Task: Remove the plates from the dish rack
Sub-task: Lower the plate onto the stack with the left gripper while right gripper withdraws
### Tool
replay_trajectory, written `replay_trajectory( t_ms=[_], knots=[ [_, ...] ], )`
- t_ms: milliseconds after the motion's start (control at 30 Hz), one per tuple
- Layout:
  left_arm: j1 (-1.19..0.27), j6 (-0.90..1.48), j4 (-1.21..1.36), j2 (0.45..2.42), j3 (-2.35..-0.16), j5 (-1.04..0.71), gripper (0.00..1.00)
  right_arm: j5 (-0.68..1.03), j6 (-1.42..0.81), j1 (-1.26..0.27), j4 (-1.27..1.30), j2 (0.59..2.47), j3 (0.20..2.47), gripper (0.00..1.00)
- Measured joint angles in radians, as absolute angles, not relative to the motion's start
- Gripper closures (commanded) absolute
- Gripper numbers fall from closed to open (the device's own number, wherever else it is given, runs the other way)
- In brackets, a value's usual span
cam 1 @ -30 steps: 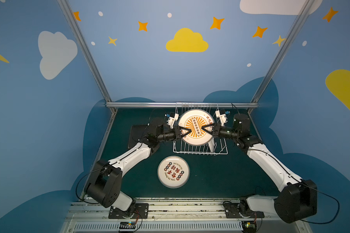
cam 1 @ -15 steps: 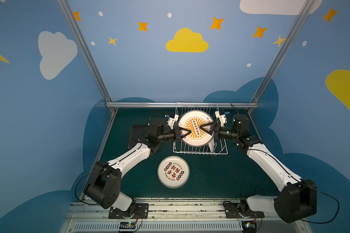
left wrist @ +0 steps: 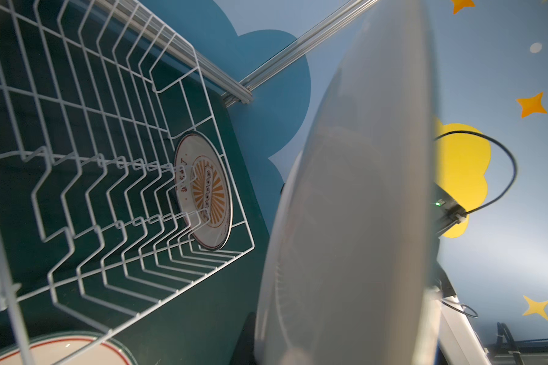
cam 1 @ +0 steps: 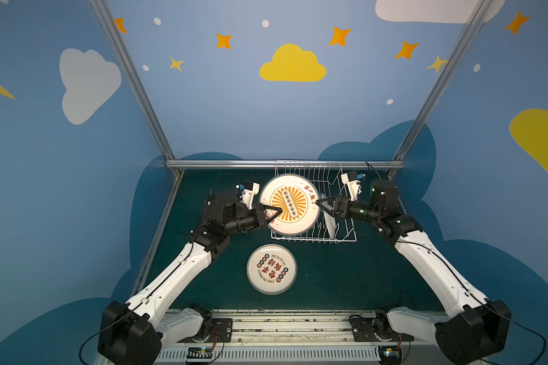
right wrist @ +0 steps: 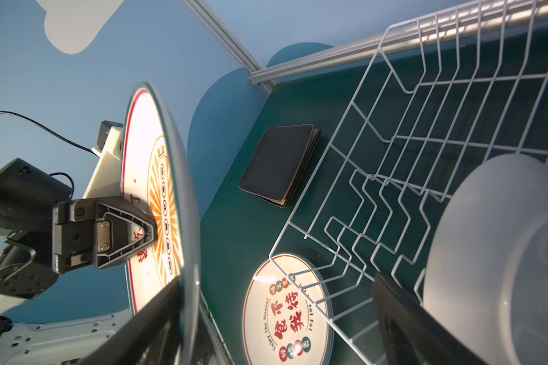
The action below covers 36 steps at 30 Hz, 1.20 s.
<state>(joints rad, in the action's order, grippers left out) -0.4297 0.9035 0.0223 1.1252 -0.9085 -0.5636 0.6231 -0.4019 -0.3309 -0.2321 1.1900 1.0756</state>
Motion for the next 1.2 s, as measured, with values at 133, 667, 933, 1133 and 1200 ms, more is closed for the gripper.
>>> replay_trajectory(
  t_ms=[133, 667, 933, 1133, 1200],
  knots=[
    [-0.416, 0.895, -0.114, 1.048, -0.879, -0.530, 0.97, 0.572, -0.278, -0.354, -0.282, 1.142, 1.076, 0.10],
    [-0.404, 0.878, -0.614, 0.698, -0.735, -0.422, 0.97, 0.425, 0.115, -0.501, -0.390, 1.000, 1.004, 0.10],
    [-0.404, 0.879, -0.761, 0.597, -0.610, -0.412, 0.97, 0.371, 0.163, -0.533, -0.422, 1.001, 1.004, 0.10],
    [-0.404, 0.899, -0.752, 0.601, -0.516, -0.418, 0.97, 0.338, 0.179, -0.546, -0.432, 1.009, 1.003, 0.10],
    [-0.404, 0.912, -0.722, 0.614, -0.486, -0.423, 0.97, 0.330, 0.183, -0.549, -0.434, 1.010, 1.001, 0.10]
  ],
)
